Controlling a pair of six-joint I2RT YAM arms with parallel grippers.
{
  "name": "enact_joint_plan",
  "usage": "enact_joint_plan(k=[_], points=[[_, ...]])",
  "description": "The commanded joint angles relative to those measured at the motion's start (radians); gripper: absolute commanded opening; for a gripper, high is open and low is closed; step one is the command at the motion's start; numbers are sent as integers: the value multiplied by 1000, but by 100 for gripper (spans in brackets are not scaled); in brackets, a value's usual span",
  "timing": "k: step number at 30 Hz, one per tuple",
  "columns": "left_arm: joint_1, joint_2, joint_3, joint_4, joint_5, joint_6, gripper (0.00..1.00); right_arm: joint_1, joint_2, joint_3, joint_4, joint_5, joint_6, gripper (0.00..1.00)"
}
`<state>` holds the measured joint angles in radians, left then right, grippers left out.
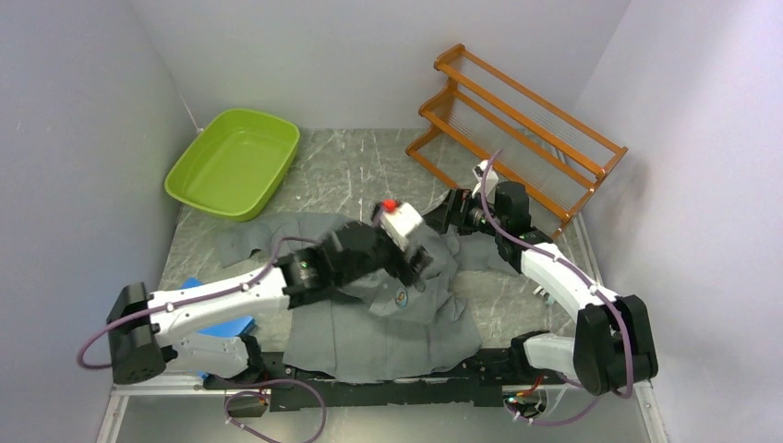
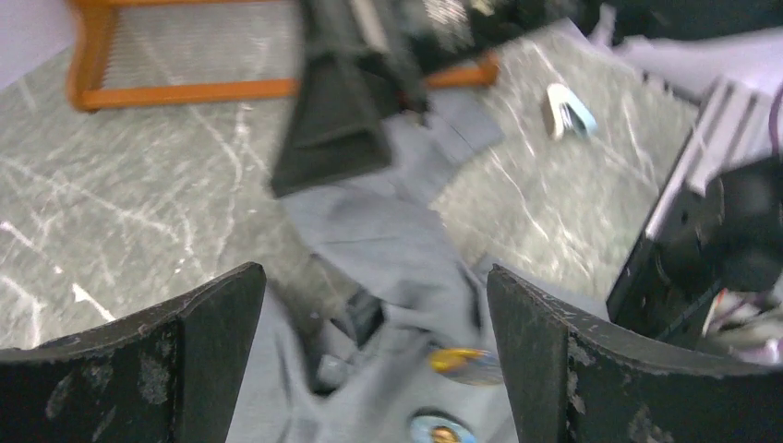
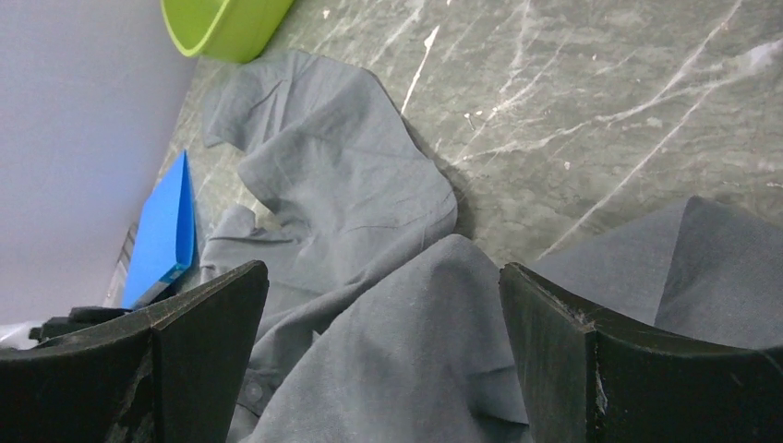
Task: Pin the brooch onto the clothing
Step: Pin the brooch to the clothes, then flatten out the clothes at the center of the board.
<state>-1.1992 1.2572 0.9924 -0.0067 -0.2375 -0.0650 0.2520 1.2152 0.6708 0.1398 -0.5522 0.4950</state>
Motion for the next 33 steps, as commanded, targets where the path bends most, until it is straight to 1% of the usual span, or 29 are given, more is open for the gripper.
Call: enact_joint_plan(k=[1, 5, 8, 10, 12, 14, 16, 21, 23, 25, 27, 29, 30, 33], points=[[223, -100, -68, 67, 292, -223, 95, -5, 35, 42, -12, -4, -39, 100], [394, -127, -132, 68, 408, -320, 95, -10, 72, 26, -5, 13, -43, 100], [545, -131, -188, 76, 474, -412, 95, -14, 112, 24, -7, 12, -42, 100], [625, -118, -219, 74, 488, -451, 95, -15, 145, 28, -13, 3, -41, 100], [680, -75, -229, 29, 445, -463, 95, -17, 177, 29, -13, -16, -34, 100], [704, -20, -203, -56, 381, -435, 95, -17, 199, 27, -12, -35, -32, 99], [708, 52, -157, -148, 287, -404, 95, -17, 211, 23, -9, -49, -34, 98], [710, 280, -10, -327, 154, -326, 93, -17, 230, 10, 7, -103, -34, 95], [710, 371, 41, -372, 119, -313, 91, -17, 238, 5, 26, -147, -29, 89], [710, 441, 73, -397, 97, -306, 89, -17, 247, 2, 44, -189, -23, 79], [710, 494, 91, -411, 76, -304, 85, -17, 257, -2, 67, -237, -12, 66], [711, 524, 94, -407, 67, -300, 76, -17, 267, -9, 93, -275, 3, 51], [710, 533, 90, -401, 66, -299, 67, -17, 269, -11, 103, -289, 8, 45], [711, 535, 86, -390, 53, -304, 29, -19, 265, -11, 132, -311, 19, 24]])
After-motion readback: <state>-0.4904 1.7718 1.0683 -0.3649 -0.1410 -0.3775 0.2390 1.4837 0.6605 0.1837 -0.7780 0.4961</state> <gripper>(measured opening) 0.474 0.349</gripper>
